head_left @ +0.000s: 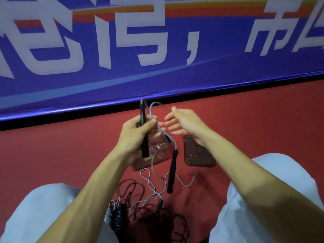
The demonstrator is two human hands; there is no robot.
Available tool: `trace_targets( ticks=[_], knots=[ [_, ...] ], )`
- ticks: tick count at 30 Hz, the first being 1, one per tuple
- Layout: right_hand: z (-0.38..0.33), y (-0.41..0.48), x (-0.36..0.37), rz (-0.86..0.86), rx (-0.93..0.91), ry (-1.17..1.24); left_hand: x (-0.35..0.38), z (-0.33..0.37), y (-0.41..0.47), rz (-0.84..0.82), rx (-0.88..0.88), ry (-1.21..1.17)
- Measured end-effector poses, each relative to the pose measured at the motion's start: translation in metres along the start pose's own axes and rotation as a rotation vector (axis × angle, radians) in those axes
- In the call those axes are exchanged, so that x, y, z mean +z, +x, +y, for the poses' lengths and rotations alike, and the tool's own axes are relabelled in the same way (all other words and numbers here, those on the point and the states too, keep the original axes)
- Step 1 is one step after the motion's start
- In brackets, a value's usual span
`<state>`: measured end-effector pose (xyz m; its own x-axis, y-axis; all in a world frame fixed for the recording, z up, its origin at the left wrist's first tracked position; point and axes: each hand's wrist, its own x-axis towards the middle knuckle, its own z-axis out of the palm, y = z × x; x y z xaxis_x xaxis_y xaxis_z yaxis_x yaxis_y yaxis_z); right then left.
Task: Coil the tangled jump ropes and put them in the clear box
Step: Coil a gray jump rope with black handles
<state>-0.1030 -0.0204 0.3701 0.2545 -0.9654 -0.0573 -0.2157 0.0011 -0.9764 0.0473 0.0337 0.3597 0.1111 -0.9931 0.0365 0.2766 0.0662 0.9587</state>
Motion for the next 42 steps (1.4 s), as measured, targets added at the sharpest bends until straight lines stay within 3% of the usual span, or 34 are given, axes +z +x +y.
trace_targets(
  ticks=[4, 8, 10, 13, 16, 18, 22, 25, 27, 30, 32, 34, 35, 38, 42],
  knots=[
    [0.008, -0.005, 0.004, -0.326, -0.023, -0.262, -0.012, 0.005, 0.006, 0.152, 0.057, -0.160],
    [0.013, -0.003, 0.013, -0.311, -0.217, -0.381, -0.021, 0.004, 0.009, 0.184, 0.075, -0.165],
    [0.013, -0.002, 0.014, -0.285, -0.168, -0.280, -0.021, 0.004, 0.010, 0.171, 0.087, -0.086],
    [0.008, -0.002, 0.006, -0.171, -0.094, -0.102, -0.028, -0.002, 0.015, 0.111, 0.108, 0.281],
    [0.000, -0.002, -0.005, -0.051, -0.048, 0.111, -0.034, -0.007, 0.015, -0.064, 0.145, 0.717],
    [-0.003, -0.002, -0.008, -0.016, -0.021, 0.253, -0.030, -0.007, 0.009, -0.177, 0.133, 0.853],
    [-0.003, -0.002, -0.009, 0.030, 0.043, 0.502, -0.018, -0.002, -0.003, -0.358, 0.065, 0.739],
    [-0.003, 0.001, -0.010, 0.056, 0.057, 0.558, -0.011, 0.000, -0.007, -0.446, -0.045, 0.556],
    [-0.003, 0.000, -0.007, 0.028, 0.059, 0.574, -0.009, 0.000, -0.006, -0.448, -0.021, 0.651],
    [-0.005, -0.002, -0.005, 0.029, 0.041, 0.446, -0.015, -0.004, 0.003, -0.348, 0.184, 1.070],
    [-0.001, -0.002, -0.007, 0.157, -0.022, 0.091, -0.022, -0.006, 0.007, -0.240, 0.233, 1.195],
    [0.007, 0.000, -0.008, 0.361, -0.202, -0.301, -0.025, -0.006, 0.007, -0.161, 0.275, 1.344],
    [0.010, 0.002, -0.007, 0.408, -0.303, -0.383, -0.026, -0.005, 0.005, -0.142, 0.305, 1.434],
    [0.008, 0.005, 0.001, 0.272, -0.368, -0.333, -0.023, -0.005, 0.000, -0.103, 0.420, 1.615],
    [0.007, 0.006, 0.003, -0.104, -0.043, -0.361, -0.023, -0.005, 0.001, -0.036, 0.483, 1.653]
  ],
)
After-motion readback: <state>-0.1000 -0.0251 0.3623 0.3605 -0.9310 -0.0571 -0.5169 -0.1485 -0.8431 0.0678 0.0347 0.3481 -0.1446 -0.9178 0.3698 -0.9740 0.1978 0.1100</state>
